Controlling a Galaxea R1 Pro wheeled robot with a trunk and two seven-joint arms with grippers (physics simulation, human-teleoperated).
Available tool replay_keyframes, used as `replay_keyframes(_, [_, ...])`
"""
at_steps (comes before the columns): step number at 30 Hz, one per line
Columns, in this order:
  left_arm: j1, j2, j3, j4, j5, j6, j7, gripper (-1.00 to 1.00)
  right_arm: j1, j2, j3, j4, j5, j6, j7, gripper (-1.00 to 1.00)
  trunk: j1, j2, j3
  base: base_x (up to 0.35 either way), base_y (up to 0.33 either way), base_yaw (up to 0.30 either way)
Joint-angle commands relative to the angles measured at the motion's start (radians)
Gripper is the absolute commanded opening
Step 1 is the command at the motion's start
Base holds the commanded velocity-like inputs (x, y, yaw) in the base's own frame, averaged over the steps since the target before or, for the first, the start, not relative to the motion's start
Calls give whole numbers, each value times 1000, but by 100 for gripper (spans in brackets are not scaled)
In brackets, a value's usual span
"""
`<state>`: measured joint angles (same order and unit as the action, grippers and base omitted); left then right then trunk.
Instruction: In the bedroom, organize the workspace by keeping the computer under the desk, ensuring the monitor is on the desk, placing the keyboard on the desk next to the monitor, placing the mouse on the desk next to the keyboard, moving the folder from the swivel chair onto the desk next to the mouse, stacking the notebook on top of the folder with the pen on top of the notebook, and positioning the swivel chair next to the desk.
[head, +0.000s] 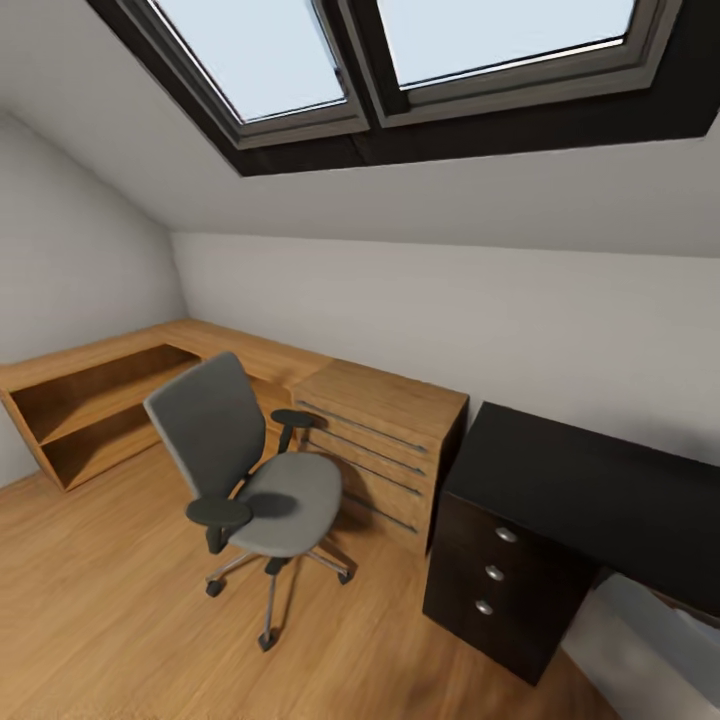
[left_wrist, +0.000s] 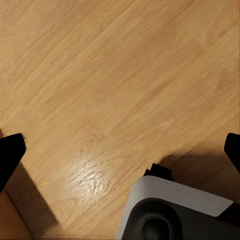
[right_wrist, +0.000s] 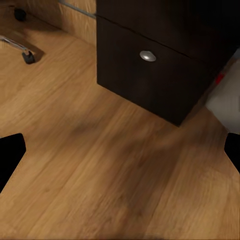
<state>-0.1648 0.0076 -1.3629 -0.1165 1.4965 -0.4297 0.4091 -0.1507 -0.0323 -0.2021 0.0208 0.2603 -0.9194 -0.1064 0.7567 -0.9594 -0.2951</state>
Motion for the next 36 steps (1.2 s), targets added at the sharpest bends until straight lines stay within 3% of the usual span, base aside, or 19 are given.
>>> replay_keyframes(1, [0, 1, -8, -3, 5, -2, 8, 100, -1, 0, -2, 2, 11, 3, -10, 100, 0, -1, -1, 0, 0, 278])
replay_keyframes(15, [0, 4, -1, -3, 0, -20, 7, 100, -1, -4, -6, 1, 8, 29, -13, 100, 0, -1, -1, 0, 0, 280])
replay_keyframes(24, [0, 18, -8, 2, 4, -229, -5, 100, -1, 9, -3, -27, 12, 66, -12, 100, 0, -1, -1, 0, 0, 281])
replay_keyframes(29, [0, 33, -9, 4, 6, -280, -34, 100, -1, 40, -1, -122, 13, 73, -12, 100, 0, -1, -1, 0, 0, 280])
replay_keyframes(36, [16, 49, -10, 4, 6, -365, -73, 100, -2, 52, -4, -215, 7, 77, -14, 100, 0, -1, -2, 0, 0, 278])
